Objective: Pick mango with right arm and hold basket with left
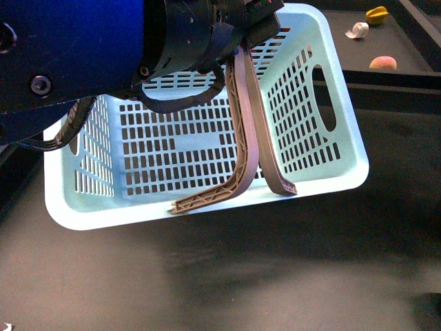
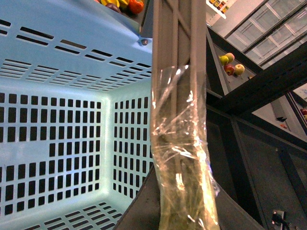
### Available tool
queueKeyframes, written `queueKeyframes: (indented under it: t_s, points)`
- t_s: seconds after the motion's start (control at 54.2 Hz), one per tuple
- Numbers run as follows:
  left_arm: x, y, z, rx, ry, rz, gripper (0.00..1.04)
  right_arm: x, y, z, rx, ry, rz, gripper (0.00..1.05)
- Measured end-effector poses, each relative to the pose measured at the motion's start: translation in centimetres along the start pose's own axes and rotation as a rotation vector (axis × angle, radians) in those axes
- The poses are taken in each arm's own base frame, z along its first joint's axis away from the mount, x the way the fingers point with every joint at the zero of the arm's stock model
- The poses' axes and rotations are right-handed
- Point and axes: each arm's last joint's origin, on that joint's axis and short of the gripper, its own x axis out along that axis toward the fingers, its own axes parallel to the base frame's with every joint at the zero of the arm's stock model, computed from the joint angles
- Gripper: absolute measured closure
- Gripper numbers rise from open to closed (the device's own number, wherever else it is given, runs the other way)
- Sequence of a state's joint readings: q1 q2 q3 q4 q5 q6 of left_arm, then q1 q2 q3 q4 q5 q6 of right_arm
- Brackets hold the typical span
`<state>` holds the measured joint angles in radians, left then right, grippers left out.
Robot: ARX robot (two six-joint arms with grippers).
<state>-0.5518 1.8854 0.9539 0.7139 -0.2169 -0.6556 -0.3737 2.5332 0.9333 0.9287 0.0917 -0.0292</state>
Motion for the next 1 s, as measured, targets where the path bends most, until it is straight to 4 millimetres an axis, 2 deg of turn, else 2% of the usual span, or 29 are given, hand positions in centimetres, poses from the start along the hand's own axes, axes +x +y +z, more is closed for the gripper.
queueKeyframes:
  t_s: [0.314,0.535,0.83,0.996]
  points:
    - [0.0,0.0,0.0,0.0,0.0,0.0,0.97,4.4,-1.4,-0.5,0.149,0.095,-0.112,0.08]
    - [0.0,0.0,0.0,0.0,0.0,0.0,0.97,6.6,-1.7,-1.1,0.229,0.115,-0.144,0.08]
    - [0.0,0.0,0.0,0.0,0.0,0.001,0.97,8.5,-0.9,-1.4,0.246,0.116,-0.155,0.08]
    - [0.0,0.0,0.0,0.0,-0.001,0.0,0.97,9.3,-0.1,-2.8,0.222,0.174,-0.154,0.08]
